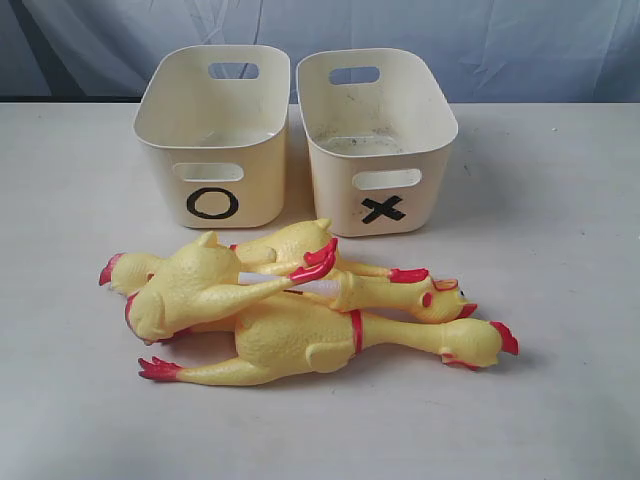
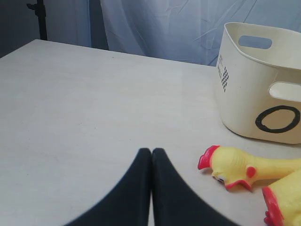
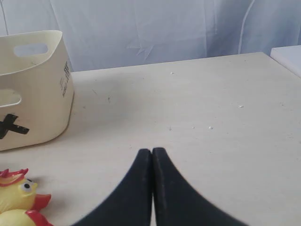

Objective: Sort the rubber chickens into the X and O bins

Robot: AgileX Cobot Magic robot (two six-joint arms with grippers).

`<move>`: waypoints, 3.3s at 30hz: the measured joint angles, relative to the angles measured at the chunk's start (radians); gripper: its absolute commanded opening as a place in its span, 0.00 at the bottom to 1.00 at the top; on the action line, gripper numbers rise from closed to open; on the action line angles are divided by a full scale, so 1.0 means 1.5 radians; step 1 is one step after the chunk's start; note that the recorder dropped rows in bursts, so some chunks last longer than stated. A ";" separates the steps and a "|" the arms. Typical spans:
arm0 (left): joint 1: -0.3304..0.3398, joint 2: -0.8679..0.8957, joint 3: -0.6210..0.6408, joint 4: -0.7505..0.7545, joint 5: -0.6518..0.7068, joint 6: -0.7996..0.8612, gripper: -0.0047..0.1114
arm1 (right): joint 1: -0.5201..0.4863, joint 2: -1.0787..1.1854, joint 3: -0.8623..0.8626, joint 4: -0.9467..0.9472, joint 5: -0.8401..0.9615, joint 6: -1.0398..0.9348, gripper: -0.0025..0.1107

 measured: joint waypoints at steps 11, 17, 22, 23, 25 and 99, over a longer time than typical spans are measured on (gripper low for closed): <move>0.000 0.000 0.000 0.000 0.000 0.000 0.04 | 0.000 0.000 0.000 0.000 0.000 0.000 0.01; 0.000 0.000 0.000 0.000 0.000 0.000 0.04 | 0.000 0.000 0.000 -0.021 -0.003 0.000 0.01; 0.000 0.000 0.000 0.000 0.000 0.000 0.04 | 0.000 0.000 0.000 -0.026 -0.145 -0.001 0.01; 0.000 0.000 0.000 0.000 0.000 0.000 0.04 | 0.000 0.000 0.000 -0.020 -0.192 -0.001 0.01; 0.000 0.000 0.000 0.000 0.000 0.000 0.04 | 0.000 0.000 0.000 0.000 -0.398 -0.001 0.01; 0.000 0.000 0.000 0.000 0.000 0.000 0.04 | 0.707 1.218 -0.845 -0.224 0.298 -0.395 0.03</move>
